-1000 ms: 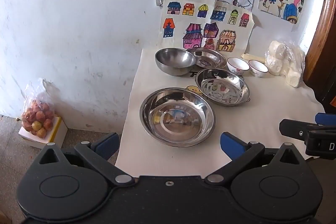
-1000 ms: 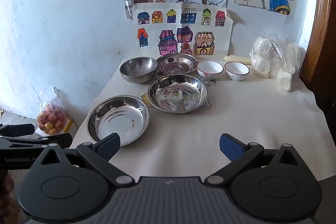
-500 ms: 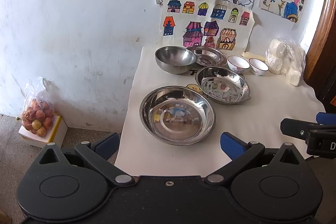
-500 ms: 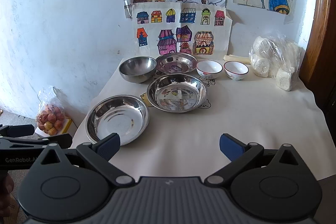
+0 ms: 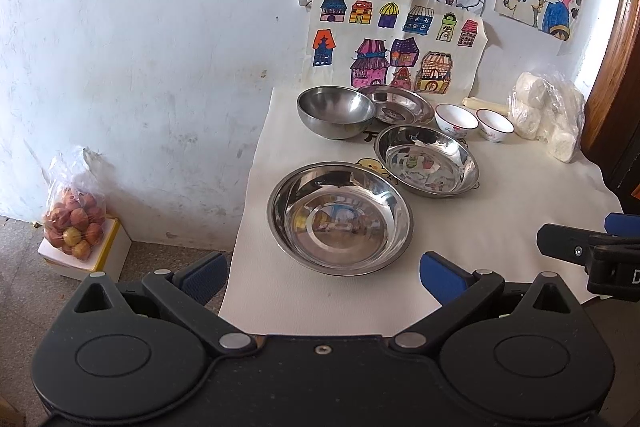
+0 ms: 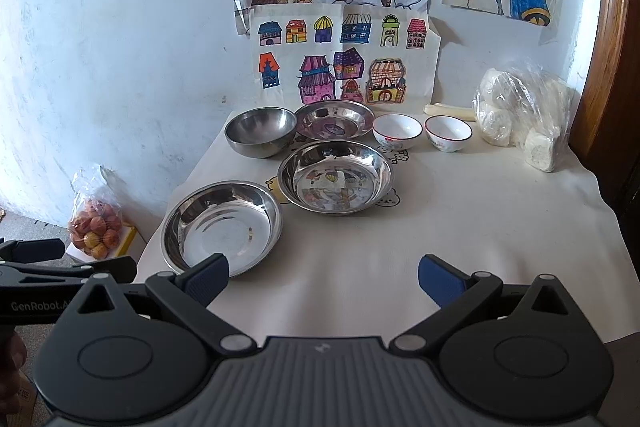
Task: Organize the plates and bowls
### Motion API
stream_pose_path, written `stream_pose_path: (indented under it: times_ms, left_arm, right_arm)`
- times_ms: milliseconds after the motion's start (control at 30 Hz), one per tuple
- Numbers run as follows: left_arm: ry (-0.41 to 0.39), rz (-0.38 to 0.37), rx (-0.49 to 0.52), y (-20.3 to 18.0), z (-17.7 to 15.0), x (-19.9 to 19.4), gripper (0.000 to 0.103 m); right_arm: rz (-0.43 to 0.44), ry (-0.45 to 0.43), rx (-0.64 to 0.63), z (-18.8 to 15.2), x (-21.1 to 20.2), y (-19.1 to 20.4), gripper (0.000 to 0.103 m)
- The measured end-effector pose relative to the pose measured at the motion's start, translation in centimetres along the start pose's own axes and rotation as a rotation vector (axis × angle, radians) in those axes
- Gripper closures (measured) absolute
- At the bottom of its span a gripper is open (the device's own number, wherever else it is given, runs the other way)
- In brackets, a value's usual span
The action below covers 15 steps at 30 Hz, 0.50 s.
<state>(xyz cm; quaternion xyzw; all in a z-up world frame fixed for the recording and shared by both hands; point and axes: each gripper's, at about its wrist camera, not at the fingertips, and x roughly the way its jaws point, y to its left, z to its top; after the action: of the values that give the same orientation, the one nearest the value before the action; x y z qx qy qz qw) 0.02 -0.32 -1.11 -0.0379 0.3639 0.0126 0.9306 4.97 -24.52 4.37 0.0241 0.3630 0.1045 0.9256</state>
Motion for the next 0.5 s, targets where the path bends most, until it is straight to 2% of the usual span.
stream_pose_path:
  times_ms: [500]
  left_arm:
    - [0.006, 0.001, -0.003, 0.27, 0.36, 0.01, 0.001]
  right_arm:
    - [-0.002, 0.000, 0.003, 0.12, 0.09, -0.08, 0.000]
